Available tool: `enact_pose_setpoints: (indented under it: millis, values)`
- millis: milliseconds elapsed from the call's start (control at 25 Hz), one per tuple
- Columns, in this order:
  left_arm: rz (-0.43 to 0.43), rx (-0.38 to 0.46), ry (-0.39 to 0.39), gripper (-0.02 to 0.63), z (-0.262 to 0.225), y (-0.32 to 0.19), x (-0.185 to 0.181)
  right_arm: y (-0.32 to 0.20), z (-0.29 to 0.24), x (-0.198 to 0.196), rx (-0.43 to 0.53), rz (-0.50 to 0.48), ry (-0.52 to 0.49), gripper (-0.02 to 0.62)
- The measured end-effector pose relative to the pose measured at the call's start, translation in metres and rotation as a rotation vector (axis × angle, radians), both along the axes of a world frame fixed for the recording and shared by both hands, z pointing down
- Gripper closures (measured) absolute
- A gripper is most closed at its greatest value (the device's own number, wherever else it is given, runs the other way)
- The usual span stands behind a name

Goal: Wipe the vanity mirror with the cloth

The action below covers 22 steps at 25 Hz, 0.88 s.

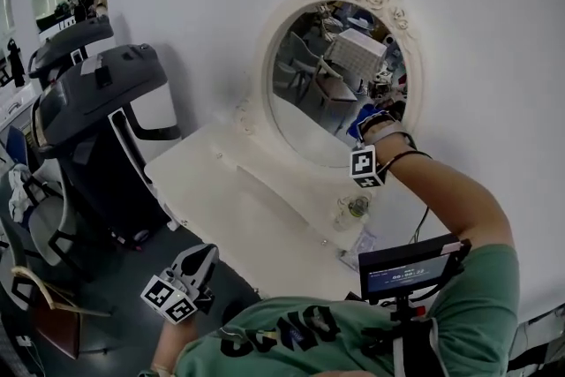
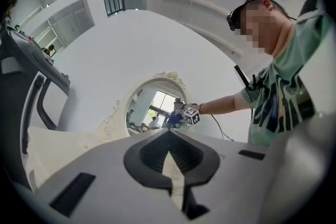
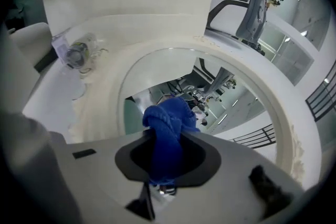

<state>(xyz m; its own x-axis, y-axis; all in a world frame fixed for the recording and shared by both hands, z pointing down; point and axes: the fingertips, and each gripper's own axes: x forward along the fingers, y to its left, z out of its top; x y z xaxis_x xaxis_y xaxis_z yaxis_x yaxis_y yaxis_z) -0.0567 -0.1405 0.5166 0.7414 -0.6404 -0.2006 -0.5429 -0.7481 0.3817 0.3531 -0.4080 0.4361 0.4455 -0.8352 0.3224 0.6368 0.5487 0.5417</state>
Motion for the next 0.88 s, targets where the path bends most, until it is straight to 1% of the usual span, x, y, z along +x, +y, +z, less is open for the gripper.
enact_pose_setpoints:
  millis: [80, 120, 200, 280, 400, 480, 520, 560, 600, 640, 680, 760, 880]
  values:
    - [0.026, 0.004, 0.009, 0.600, -0.005, 0.008, 0.016, 0.024, 0.004, 0.021, -0.023, 0.057, -0.009, 0.525]
    - [0.037, 0.004, 0.014, 0.600, -0.007, 0.012, 0.022, 0.031, 0.004, 0.026, -0.027, 0.079, -0.029, 0.525]
    - [0.049, 0.008, 0.018, 0.600, -0.010, 0.019, 0.031, 0.038, 0.001, 0.027, -0.030, 0.126, -0.079, 0.526]
    - [0.050, 0.016, 0.021, 0.600, -0.011, 0.025, 0.035, 0.041, 0.000, 0.029, -0.034, 0.170, -0.089, 0.526]
    - [0.029, 0.021, 0.027, 0.600, -0.010, 0.033, 0.028, 0.046, 0.003, 0.034, -0.046, 0.236, -0.052, 0.526]
    - [0.005, 0.017, 0.028, 0.600, -0.007, 0.037, 0.016, 0.049, 0.005, 0.035, -0.075, 0.289, -0.024, 0.526]
    - [-0.007, 0.012, 0.029, 0.600, -0.005, 0.039, 0.009, 0.050, 0.006, 0.033, -0.097, 0.309, -0.026, 0.526]
    - [-0.020, 0.006, 0.030, 0.600, -0.003, 0.040, 0.002, 0.048, 0.007, 0.026, -0.118, 0.320, -0.049, 0.526]
    - [-0.033, -0.003, 0.033, 0.600, 0.000, 0.040, -0.005, 0.043, 0.007, 0.015, -0.131, 0.315, -0.092, 0.526]
    - [-0.046, -0.013, 0.037, 0.600, 0.004, 0.039, -0.012, 0.033, 0.004, -0.003, -0.132, 0.289, -0.144, 0.526]
    - [-0.057, -0.023, 0.041, 0.600, 0.008, 0.037, -0.020, 0.020, -0.002, -0.025, -0.119, 0.242, -0.193, 0.525]
    - [-0.077, -0.037, 0.043, 0.600, 0.013, 0.033, -0.034, -0.017, -0.020, -0.080, -0.065, 0.109, -0.261, 0.525]
    - [-0.111, -0.050, 0.036, 0.600, 0.021, 0.026, -0.058, -0.075, -0.046, -0.156, 0.030, -0.074, -0.290, 0.525]
